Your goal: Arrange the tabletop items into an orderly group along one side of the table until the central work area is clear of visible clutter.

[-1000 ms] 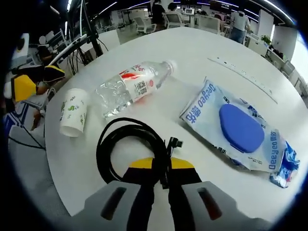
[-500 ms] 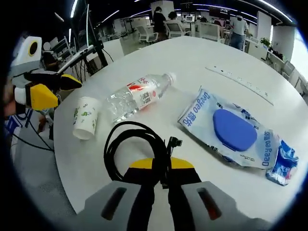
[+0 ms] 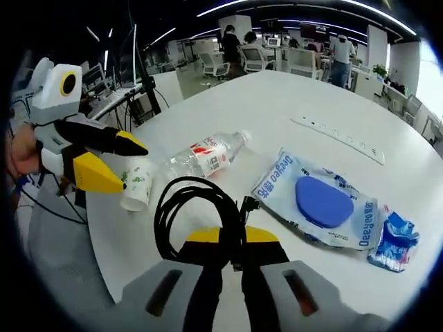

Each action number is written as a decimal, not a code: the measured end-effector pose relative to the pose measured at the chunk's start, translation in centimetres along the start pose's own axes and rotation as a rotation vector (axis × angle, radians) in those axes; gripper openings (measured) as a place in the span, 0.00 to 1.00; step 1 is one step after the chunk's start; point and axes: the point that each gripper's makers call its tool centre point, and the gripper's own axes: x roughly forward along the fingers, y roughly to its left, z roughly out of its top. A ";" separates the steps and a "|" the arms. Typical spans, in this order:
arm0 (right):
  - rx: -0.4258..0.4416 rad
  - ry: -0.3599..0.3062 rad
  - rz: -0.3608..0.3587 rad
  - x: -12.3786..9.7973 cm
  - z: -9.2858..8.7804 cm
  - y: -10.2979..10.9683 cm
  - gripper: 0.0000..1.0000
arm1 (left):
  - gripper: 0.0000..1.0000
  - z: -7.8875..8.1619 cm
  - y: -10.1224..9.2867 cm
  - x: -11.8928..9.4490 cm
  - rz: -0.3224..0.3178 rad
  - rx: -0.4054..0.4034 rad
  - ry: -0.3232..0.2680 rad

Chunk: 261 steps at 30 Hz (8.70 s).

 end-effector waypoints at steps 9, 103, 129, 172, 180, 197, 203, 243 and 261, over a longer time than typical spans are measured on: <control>0.047 -0.047 -0.045 -2.8 0.5 -2.4 0.06 | 0.47 0.8 -1.5 0.4 -0.022 0.020 -0.003; 0.396 -0.202 -0.291 -14.6 -7.2 -15.5 0.06 | 0.09 2.5 -18.4 17.5 -0.395 0.283 0.235; 0.482 -0.068 -0.243 -8.1 -11.2 -18.4 0.07 | 0.04 -2.0 -14.7 23.3 -0.336 0.158 0.371; 0.465 -0.005 -0.279 -6.8 -13.4 -19.4 0.14 | 0.14 -2.8 -14.1 24.2 -0.320 0.077 0.376; 0.468 -0.017 -0.299 -7.8 -13.0 -19.4 0.16 | 0.15 -2.7 -14.6 23.6 -0.331 0.075 0.373; 0.443 -0.063 -0.322 -10.2 -11.3 -19.0 0.25 | 0.25 -0.9 -15.4 21.0 -0.348 0.088 0.316; 0.425 -0.074 -0.322 -10.7 -10.7 -18.8 0.28 | 0.33 -0.4 -15.2 20.2 -0.343 0.090 0.297; 0.348 -0.164 -0.218 -12.8 -4.6 -15.1 0.56 | 0.72 4.9 -12.3 11.4 -0.310 0.096 0.114; 0.313 -0.218 -0.159 -13.7 -0.8 -11.8 0.59 | 0.77 5.9 -10.4 5.4 -0.281 0.084 0.033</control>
